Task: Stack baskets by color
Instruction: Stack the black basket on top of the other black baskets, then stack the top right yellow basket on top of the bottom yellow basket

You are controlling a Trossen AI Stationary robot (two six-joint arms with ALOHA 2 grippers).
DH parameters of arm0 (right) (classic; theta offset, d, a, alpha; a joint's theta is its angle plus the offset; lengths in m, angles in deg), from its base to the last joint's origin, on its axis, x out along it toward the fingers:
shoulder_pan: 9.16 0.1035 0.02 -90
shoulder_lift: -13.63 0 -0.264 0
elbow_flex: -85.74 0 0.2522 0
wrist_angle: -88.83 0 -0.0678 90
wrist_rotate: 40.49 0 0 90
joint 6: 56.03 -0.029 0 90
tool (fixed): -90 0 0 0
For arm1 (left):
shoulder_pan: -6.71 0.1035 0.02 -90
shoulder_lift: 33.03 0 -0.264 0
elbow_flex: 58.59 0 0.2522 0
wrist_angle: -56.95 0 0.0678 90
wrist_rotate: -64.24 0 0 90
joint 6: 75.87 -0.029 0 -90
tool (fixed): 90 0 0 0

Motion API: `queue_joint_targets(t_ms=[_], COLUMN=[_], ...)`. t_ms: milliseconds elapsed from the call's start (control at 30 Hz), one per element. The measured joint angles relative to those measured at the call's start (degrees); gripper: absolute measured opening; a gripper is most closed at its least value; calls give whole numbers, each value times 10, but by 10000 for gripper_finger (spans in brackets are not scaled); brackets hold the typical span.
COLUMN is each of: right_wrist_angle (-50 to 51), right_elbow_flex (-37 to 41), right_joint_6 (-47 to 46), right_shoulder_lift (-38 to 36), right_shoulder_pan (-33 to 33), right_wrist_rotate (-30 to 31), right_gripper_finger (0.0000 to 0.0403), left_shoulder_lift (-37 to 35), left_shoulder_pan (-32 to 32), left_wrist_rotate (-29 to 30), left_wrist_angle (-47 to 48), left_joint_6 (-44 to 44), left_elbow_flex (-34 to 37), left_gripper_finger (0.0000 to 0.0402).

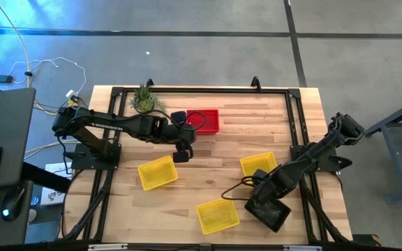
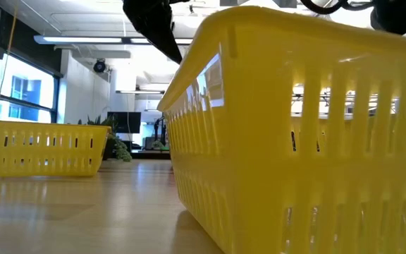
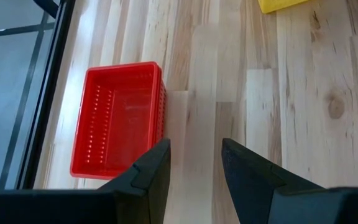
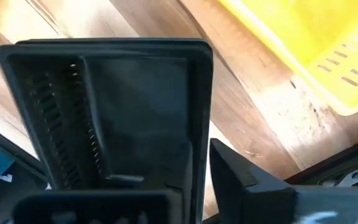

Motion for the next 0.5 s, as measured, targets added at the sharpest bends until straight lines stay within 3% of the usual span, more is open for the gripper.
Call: queue_joint_targets(t_ms=[233,500], right_wrist_angle=[5,36], right_elbow_flex=[0,0], right_joint_6=[23,56], right_shoulder_lift=[-7,-36], right_shoulder_pan=[-3,-19], right_wrist_rotate=[30,93], right_gripper_finger=[96,119], left_shoulder_lift=[0,-7], left_shoulder_pan=[0,0], left_wrist_rotate=[-5,-76], left_wrist_angle=[26,56], left_joint_6=[0,6], left_elbow_flex=[0,0], left_gripper_finger=[129,129])
